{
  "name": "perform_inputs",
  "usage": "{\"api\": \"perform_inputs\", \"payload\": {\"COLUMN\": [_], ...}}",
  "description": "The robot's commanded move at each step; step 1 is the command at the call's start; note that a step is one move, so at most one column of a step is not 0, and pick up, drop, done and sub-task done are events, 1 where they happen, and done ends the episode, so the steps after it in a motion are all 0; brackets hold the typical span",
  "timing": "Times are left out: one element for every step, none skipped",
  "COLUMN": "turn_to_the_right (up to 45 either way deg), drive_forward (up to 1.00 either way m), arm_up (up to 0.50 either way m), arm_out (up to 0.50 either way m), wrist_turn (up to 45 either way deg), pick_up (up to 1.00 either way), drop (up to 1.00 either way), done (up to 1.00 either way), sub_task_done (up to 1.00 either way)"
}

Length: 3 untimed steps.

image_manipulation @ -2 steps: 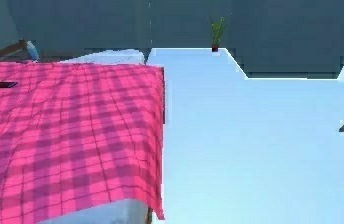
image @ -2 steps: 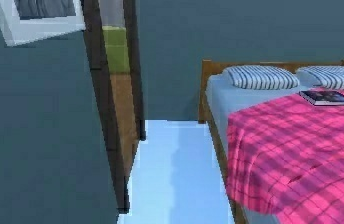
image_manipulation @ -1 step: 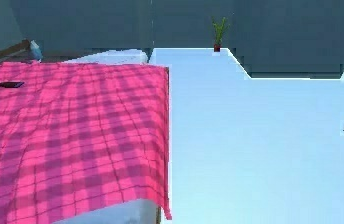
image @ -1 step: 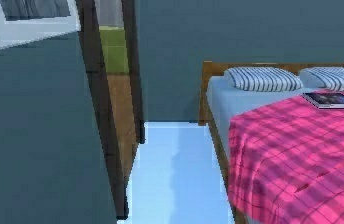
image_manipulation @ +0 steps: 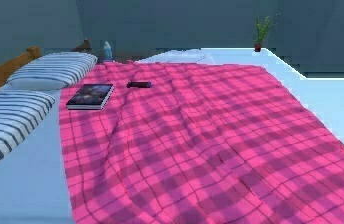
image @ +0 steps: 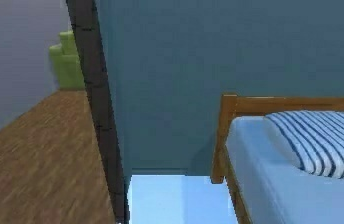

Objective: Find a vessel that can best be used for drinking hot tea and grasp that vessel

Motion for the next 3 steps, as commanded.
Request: {"api": "perform_inputs", "payload": {"turn_to_the_right": [6.0,0.0,-45.0], "drive_forward": [0.0,0.2,0.0], "arm_up": [0.0,0.0,0.0], "arm_out": [0.0,0.0,0.0], "wrist_turn": [0.0,0.0,0.0], "pick_up": [0.0,0.0,0.0], "drop": [0.0,0.0,0.0], "done": [0.0,0.0,0.0], "sub_task_done": [0.0,0.0,0.0]}}
